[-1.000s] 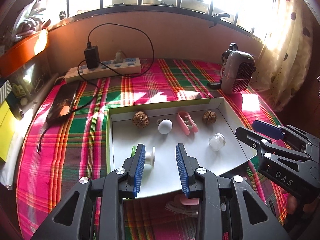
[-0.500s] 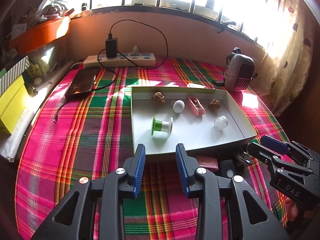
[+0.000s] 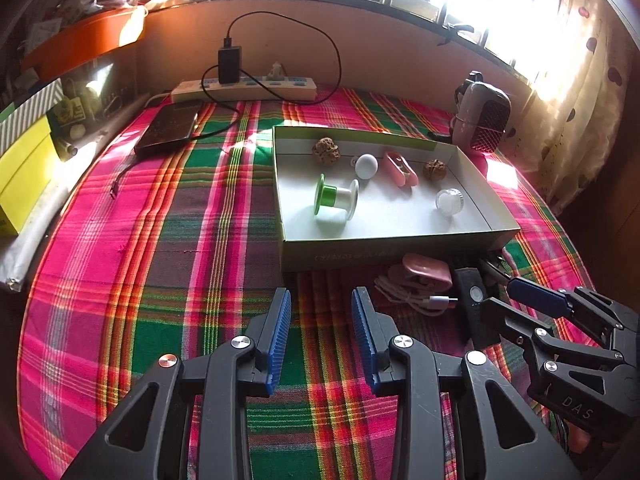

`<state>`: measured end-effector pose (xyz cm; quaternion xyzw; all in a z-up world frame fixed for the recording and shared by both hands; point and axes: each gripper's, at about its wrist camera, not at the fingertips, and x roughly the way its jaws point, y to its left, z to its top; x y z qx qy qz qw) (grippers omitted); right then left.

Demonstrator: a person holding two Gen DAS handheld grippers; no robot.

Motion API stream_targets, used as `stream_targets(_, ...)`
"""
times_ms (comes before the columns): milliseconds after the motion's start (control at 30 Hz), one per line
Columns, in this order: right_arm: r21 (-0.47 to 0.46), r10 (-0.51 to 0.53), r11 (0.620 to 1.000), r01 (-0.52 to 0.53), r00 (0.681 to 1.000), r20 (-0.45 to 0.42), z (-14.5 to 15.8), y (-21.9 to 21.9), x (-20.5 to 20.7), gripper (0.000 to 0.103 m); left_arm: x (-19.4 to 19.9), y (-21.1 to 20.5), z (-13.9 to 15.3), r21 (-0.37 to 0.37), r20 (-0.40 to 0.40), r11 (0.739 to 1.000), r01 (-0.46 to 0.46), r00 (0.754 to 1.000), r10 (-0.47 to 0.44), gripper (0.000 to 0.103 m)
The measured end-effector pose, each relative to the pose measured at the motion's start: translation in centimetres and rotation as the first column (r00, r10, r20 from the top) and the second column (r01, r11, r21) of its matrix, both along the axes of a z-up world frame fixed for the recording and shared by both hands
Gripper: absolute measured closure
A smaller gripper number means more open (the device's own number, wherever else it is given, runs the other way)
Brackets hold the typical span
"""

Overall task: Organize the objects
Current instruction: 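Withdraw both tools from the box toward the remaining items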

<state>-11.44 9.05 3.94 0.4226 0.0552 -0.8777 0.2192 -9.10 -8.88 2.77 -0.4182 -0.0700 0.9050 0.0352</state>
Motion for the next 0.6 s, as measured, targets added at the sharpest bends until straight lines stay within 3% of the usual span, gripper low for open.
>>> stream_targets(600, 0.084, -0.014, 0.996, 0.011, 0.999, 0.045, -2.5, -1.3, -0.9, 0.058, -1.3, 0.7, -1.7, 0.032, 0.048, 0.997, 0.071, 0.996, -0.073, 0.073)
